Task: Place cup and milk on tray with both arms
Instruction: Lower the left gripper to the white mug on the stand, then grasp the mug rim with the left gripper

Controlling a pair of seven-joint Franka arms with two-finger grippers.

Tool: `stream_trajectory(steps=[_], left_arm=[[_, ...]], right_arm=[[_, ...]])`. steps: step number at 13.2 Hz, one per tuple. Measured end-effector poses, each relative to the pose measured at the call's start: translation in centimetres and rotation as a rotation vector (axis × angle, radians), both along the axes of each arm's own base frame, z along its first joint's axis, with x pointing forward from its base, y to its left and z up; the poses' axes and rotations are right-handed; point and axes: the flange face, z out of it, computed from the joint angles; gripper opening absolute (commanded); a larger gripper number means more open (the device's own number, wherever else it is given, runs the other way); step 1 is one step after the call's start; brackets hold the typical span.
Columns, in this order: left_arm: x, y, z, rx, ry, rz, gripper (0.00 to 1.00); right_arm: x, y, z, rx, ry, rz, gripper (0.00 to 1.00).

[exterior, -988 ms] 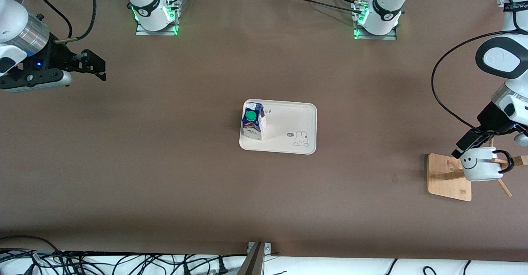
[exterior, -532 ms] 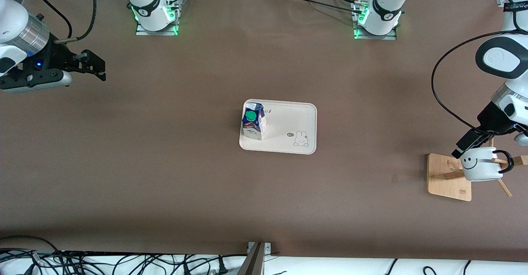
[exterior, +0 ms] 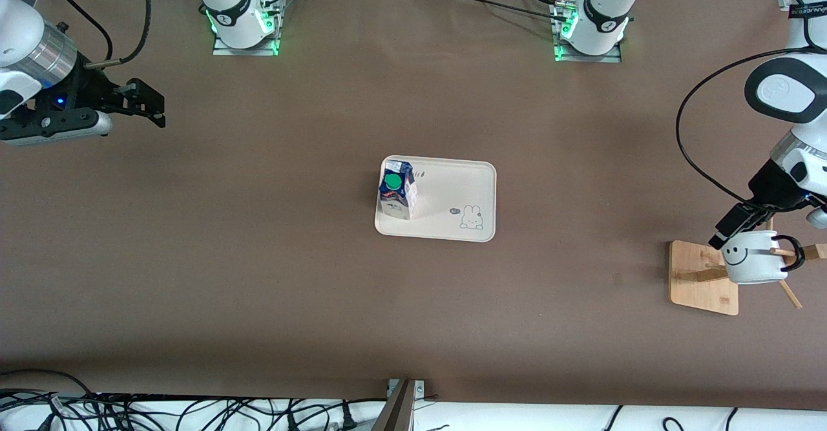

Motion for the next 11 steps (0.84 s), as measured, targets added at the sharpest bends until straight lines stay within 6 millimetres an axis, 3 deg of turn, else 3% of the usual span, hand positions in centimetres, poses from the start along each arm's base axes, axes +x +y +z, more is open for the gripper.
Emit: stream_trajectory(steps=[3,5,6,11], left_arm=[[0.01,0.02,0.03,0.014,-0.006,-0.02,0.51],[0.04,0.13,0.11,0.024,-0.016,-0.022,0.58],[0.06,0.24,0.14,0.031,-0.024,-0.021,0.69],[0.18,-0.21,-0.17,0.119,-0.104,-0.036,0.67]], right_arm=[[0.18,-0.05,0.14,0.002,-0.016,-0.001,1.0],[0.2,-0.04,0.15,0.002,-0.018,-0.001,1.0],[0.2,-0.05,0.15,0.002,-0.018,-0.001,1.0],[0.21,-0.05,0.14,0.002,-0.017,-0.001,1.0]])
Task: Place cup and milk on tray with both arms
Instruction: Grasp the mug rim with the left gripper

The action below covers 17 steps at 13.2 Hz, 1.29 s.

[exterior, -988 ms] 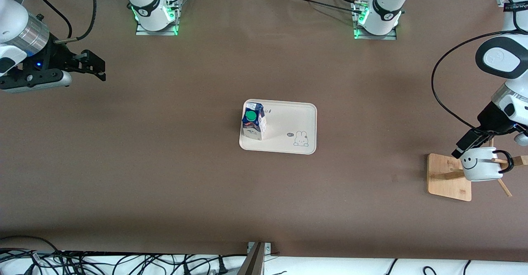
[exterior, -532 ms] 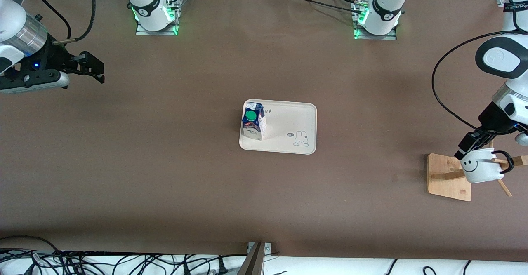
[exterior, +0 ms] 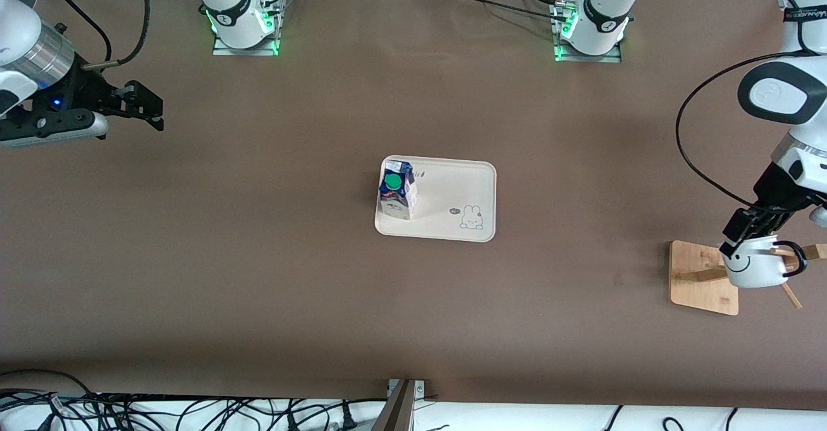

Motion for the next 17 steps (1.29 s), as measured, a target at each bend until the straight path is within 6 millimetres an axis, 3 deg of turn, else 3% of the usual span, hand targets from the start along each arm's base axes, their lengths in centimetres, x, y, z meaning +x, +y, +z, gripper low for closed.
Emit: stream_trajectory(steps=[2,6,12,14,17], left_arm=[[-0.9,-0.2,-1.7,0.024,0.002,0.01,0.63],[-1.7,0.3,-2.7,0.049,-0.004,0.025,0.19],[-1.6,0.0,-2.2,0.075,-0.019,-0.01,0.14],[-1.4,-0.2,-1.7,0.085,-0.03,-0.025,0.0],[-0.8,-1.6,-0.7,0.082,-0.045,-0.055,0.0]], right_arm=[[0.0,0.0,0.0,0.0,0.0,0.0,1.0],[0.0,0.0,0.0,0.0,0.0,0.0,1.0],[0.0,0.0,0.0,0.0,0.0,0.0,1.0],[0.0,0.0,0.0,0.0,0.0,0.0,1.0],[0.0,0.0,0.0,0.0,0.0,0.0,1.0]])
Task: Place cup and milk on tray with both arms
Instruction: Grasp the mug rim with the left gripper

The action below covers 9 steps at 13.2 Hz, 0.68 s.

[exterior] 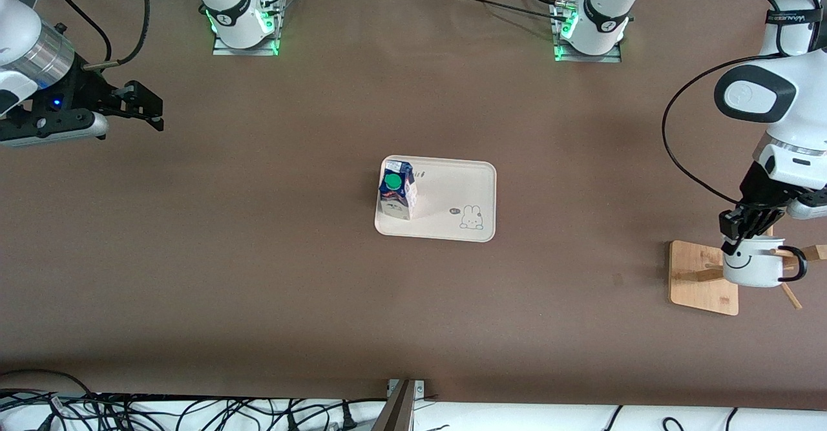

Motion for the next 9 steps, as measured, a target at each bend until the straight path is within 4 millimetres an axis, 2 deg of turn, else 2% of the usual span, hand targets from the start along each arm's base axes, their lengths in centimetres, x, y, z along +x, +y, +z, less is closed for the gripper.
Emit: stream_trajectory(steps=[9], left_arm=[[0.2,-2.2,2.3,-0.026,0.012,-0.074,0.0]], right_arm=[[0.0,0.0,0.0,0.0,0.0,0.0,1.0]])
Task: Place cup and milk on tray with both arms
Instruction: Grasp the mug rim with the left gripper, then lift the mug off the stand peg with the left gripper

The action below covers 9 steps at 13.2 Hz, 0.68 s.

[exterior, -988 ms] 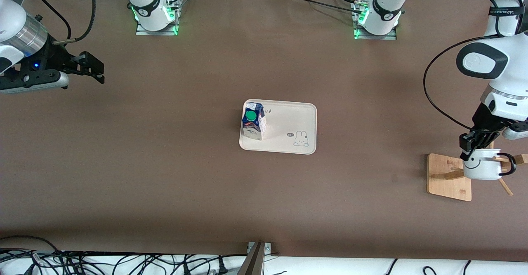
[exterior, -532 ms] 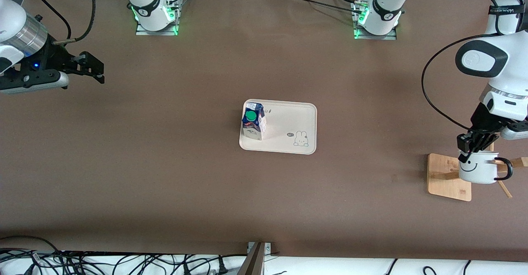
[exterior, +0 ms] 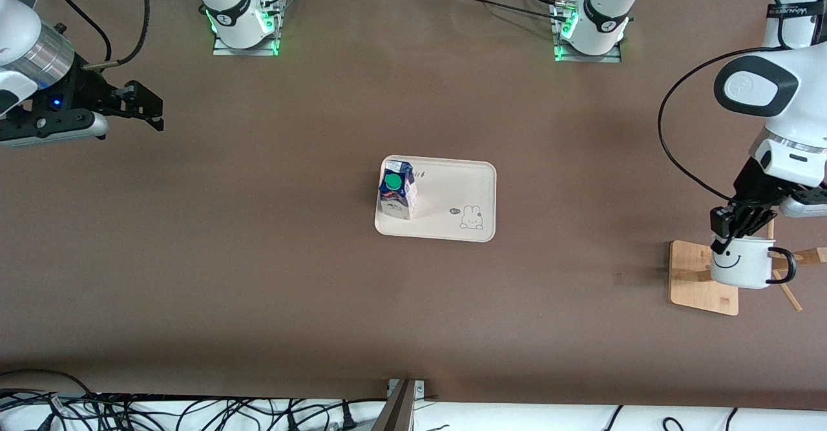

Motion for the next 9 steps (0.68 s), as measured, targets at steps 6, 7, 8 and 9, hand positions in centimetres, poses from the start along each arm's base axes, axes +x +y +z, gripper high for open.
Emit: stream_trajectory(steps=[6,7,8,9], left_arm=[[0.1,-5.9,1.8,-0.013,-0.007,-0.118,0.0],[0.1,-6.5,2.0,-0.016,-0.005,-0.132,0.0],[0.0,-7.0,2.1,-0.017,-0.003,-0.142,0.0],[-0.1,-7.4,2.1,-0.02,0.003,-0.152,0.0]], right_arm=[[0.0,0.0,0.0,0.0,0.001,0.0,1.0],[0.0,0.0,0.0,0.0,0.001,0.0,1.0],[0.0,0.0,0.0,0.0,0.001,0.0,1.0],[0.0,0.0,0.0,0.0,0.001,0.0,1.0]])
